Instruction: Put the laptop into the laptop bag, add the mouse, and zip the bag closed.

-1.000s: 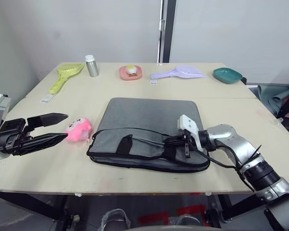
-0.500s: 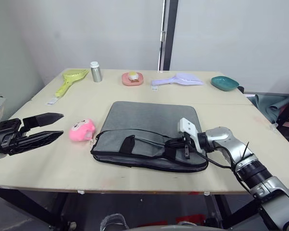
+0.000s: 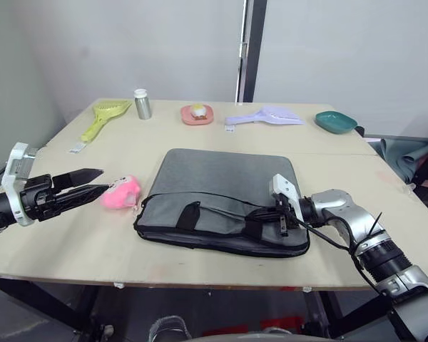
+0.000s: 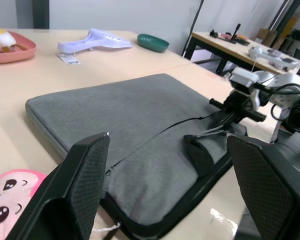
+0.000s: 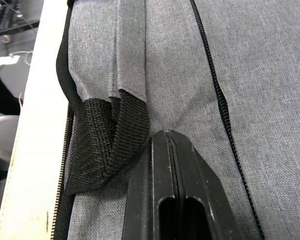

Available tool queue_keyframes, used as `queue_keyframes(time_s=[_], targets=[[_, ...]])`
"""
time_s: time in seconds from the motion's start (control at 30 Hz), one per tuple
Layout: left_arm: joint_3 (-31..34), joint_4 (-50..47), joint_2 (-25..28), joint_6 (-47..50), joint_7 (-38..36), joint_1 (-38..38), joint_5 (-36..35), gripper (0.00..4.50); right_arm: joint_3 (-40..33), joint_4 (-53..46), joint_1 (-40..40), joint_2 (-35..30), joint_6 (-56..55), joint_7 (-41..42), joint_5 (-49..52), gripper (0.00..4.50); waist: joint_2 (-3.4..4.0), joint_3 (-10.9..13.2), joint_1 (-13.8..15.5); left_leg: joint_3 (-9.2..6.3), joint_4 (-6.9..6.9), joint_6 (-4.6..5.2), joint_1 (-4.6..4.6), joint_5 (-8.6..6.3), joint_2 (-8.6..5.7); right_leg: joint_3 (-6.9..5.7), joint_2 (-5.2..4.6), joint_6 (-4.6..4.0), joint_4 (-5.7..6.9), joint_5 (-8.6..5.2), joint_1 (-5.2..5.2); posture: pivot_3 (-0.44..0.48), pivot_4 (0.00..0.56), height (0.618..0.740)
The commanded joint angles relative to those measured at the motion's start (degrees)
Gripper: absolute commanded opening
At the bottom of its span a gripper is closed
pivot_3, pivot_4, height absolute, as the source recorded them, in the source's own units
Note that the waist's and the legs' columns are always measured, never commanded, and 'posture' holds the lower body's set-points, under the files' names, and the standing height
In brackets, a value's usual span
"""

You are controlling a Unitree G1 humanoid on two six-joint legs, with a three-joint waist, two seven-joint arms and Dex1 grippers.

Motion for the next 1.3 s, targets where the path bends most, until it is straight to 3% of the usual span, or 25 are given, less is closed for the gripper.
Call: queue_keyframes(time_s=[0.03,0.23,0.47,0.8,1.03,1.3], targets=[[-1.40,1.57,0.18,-1.15,-0.10,-2.21,1.31,3.90,-0.43,1.65,1.47,-0.68,4.91,-1.01,-0.27,0.02,0.04,0.02,-0.25,0.01,-0.07,-0.07,-0.06,0.00,0.03,-0.01,0.03,-0.06,-0.08,-0.04,-0.05,0.000,0.150,0.740],[-2.46,2.72,0.04,-1.31,-0.53,-3.51,2.17,3.90,-2.84,-1.83,0.01,0.57,7.83,-1.60,3.26,0.02,-0.07,0.05,-1.02,0.06,-0.18,-0.17,-1.10,-0.03,0.05,-0.13,0.08,-0.20,-0.26,-0.10,-0.93,0.000,0.150,0.740],[-2.54,3.09,0.29,-1.41,-1.07,-4.17,2.18,3.90,6.24,2.08,0.79,-1.31,4.11,-2.13,-7.11,0.02,0.23,0.50,-1.33,0.08,-0.23,-0.20,-0.88,-0.04,0.11,-0.08,0.10,-0.22,-0.19,-0.13,-0.84,0.000,0.150,0.740],[-1.48,5.78,1.52,-2.04,-1.01,-4.45,3.18,3.90,8.15,3.32,-0.43,-2.22,3.15,-1.14,-9.56,0.02,0.17,0.45,-1.57,0.04,-0.24,-0.19,-0.73,-0.05,0.10,-0.03,0.10,-0.22,-0.17,-0.13,-0.65,0.000,0.150,0.740],[-7.38,18.88,2.25,-7.75,3.65,-6.91,13.91,3.90,7.83,2.38,-0.14,-2.15,3.46,-1.22,-9.28,0.02,0.18,0.44,-1.64,0.03,-0.26,-0.20,-0.73,-0.05,0.09,-0.03,0.11,-0.22,-0.21,-0.13,-0.66,0.000,0.150,0.740],[-15.60,37.34,-3.50,-15.75,6.71,-19.23,23.80,3.90,7.23,-0.43,1.16,-2.65,4.58,-1.54,-8.51,0.02,0.12,0.41,-1.37,-0.01,-0.26,-0.20,-0.75,-0.05,0.09,-0.03,0.07,-0.23,-0.24,-0.12,-0.64,0.000,0.150,0.740]])
